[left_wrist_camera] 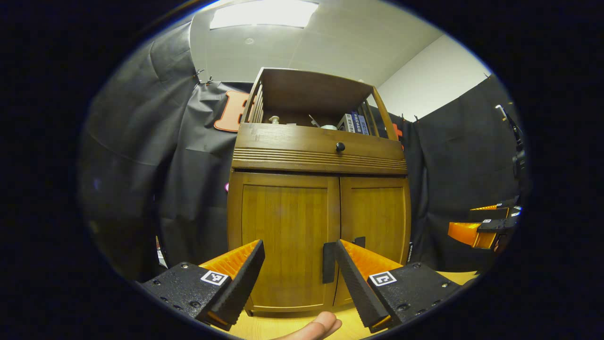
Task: Open the right door of the double-door shoe cabinet with the right hand, and open the left door with the left hand.
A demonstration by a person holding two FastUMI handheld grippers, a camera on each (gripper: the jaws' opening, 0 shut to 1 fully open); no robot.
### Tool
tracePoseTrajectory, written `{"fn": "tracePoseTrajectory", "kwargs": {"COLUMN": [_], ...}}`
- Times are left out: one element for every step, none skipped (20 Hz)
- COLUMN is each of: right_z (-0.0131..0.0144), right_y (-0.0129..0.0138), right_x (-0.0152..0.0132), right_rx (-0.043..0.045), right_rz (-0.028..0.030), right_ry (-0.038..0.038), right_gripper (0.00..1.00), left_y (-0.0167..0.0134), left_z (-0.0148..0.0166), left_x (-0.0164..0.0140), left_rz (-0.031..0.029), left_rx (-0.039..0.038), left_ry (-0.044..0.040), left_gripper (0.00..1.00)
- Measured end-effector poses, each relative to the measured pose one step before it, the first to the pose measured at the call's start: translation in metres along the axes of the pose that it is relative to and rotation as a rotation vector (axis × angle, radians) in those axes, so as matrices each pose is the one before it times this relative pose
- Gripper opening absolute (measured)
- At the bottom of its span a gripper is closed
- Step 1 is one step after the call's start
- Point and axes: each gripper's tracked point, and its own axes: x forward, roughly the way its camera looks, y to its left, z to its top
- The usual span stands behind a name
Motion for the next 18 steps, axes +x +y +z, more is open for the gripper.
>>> {"fn": "tracePoseTrajectory", "kwargs": {"right_z": [-0.00138,-0.00124,-0.0026,-0.0017,-0.00165,0.00008,0.00156,0.00005,-0.00046,0.00212,-0.00028,0.00063,-0.00242,-0.0013,-0.00493,-0.00663,-0.00854,-0.00627], "right_y": [0.00604,0.00548,0.00255,-0.00061,0.00076,0.00155,0.00327,0.00431,0.0059,0.00533,0.00595,0.00887,0.0071,0.00707,0.00727,0.00527,0.00553,0.00854], "right_x": [0.00248,0.00522,0.00509,0.00415,0.00318,0.00549,0.01183,0.01047,0.00968,0.00904,0.00903,0.00948,0.00999,0.01013,0.01235,0.01164,0.01062,0.0114], "right_rx": [0.01415,0.01124,-0.00061,-0.00575,-0.00728,0.00071,0.01308,0.01645,0.01975,0.02052,0.0139,-0.00018,-0.01081,0.00174,0.01243,0.01032,-0.00301,-0.00563], "right_rz": [0.01548,0.01428,0.01093,-0.00204,0.00145,0.00147,0.0036,0.01049,0.01452,0.01366,0.01777,0.02457,0.0193,0.02256,0.02065,0.00298,0.00951,0.01406], "right_ry": [0.00463,0.00475,0.00733,0.00373,-0.00137,-0.00042,-0.00005,0.00222,-0.00026,-0.00711,-0.00299,-0.00301,0.00362,0.00249,0.01,0.02114,0.02427,0.0218], "right_gripper": [0.94,0.94,0.96,0.96,0.96,0.96,0.96,0.96,0.94,0.96,0.94,0.95,0.96,0.96,0.94,0.96,0.96,0.96], "left_y": [-0.00059,0.00009,0.00066,0.00073,0.00003,-0.00011,0.0003,0.00028,0.00026,-0.00031,0.00042,0.00066,0.00011,0.00035,0.00041,-0.0002,0.0002,0.00068], "left_z": [-0.00036,0.00034,0.00041,-0.00221,0.00004,0.0,0.00006,-0.00093,-0.00035,-0.00016,0.00065,-0.00107,0.00037,-0.00071,-0.00012,0.0,0.00002,-0.00072], "left_x": [0.0004,-0.00024,0.00003,-0.00019,-0.00013,0.00081,0.00038,-0.00038,-0.00026,0.00052,-0.00005,0.00022,0.00009,0.00028,0.00011,0.00037,0.00059,0.00024], "left_rz": [-0.00149,-0.00129,0.00101,0.00728,0.00496,0.00313,0.00325,0.00381,0.00374,0.00436,0.00368,0.00469,0.005,0.00558,0.00485,0.00254,0.00303,0.00308], "left_rx": [-0.00034,-0.00152,0.00242,-0.00039,0.00023,0.00041,-0.00212,-0.00299,-0.00492,-0.00491,-0.00344,-0.00538,-0.00613,-0.0064,-0.00665,-0.00534,-0.00306,-0.00267], "left_ry": [0.00194,-0.00393,-0.00288,0.00218,0.00087,-0.00202,-0.00182,0.0001,0.001,0.0003,0.0009,-0.00085,-0.002,0.0008,0.00188,-0.00058,0.0018,0.00369], "left_gripper": [0.93,0.93,0.93,0.93,0.93,0.93,0.87,0.87,0.87,0.87,0.93,0.87,0.87,0.87,0.87,0.93,0.93,0.93]}}
